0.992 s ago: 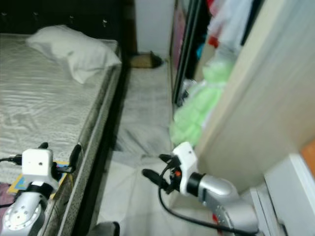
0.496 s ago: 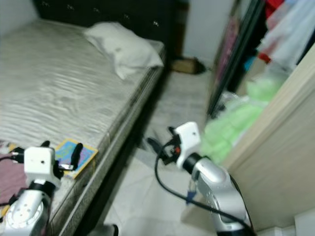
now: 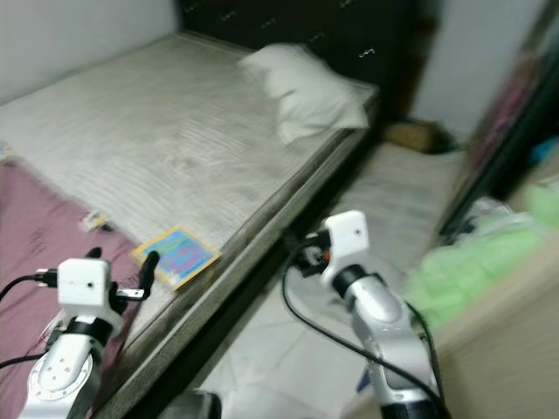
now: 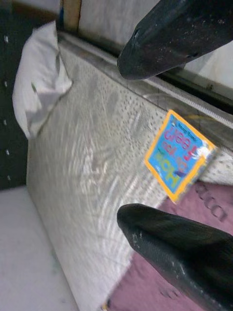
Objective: Clean up the room
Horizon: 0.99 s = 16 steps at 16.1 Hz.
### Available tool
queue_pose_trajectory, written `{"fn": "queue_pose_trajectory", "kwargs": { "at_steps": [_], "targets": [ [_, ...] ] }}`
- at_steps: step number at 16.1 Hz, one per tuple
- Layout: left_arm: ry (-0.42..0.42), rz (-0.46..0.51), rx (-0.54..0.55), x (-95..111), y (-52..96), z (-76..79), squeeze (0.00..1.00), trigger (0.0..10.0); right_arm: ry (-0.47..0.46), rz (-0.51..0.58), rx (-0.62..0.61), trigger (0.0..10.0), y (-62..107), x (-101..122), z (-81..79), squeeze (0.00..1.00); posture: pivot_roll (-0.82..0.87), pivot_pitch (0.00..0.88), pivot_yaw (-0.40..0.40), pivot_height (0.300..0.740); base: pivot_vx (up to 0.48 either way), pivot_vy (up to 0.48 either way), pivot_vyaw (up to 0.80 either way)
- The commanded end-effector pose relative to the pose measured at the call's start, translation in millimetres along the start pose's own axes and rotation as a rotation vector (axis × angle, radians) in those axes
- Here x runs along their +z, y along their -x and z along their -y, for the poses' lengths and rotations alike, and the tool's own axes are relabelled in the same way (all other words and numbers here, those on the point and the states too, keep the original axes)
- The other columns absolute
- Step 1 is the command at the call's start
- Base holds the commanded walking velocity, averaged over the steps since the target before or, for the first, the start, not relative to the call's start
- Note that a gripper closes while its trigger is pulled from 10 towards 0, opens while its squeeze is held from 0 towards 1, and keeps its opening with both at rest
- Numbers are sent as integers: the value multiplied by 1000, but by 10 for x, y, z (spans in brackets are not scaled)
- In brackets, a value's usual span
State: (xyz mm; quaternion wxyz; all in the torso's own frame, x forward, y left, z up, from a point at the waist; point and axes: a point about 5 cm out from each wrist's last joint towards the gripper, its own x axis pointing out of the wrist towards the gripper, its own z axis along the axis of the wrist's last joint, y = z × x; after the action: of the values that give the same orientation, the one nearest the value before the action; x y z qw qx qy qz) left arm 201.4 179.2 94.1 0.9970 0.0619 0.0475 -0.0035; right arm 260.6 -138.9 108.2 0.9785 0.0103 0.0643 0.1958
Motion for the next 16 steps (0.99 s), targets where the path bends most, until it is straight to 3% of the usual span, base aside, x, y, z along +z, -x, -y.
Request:
{"fn": "queue_pose_trajectory", "kwargs": {
  "at_steps": [1,16],
  "targets": [
    [-23,2,23,12,0,-53,0,10000,9,25,1,10000,-34,40,-33,0,2,71,-55,740,0,0,800],
    [-34,13,12,19,-33,-48,0,10000,18,56,-8,10000,-104,47,-69,0,7,72,-57,740,0,0,800]
  ]
}}
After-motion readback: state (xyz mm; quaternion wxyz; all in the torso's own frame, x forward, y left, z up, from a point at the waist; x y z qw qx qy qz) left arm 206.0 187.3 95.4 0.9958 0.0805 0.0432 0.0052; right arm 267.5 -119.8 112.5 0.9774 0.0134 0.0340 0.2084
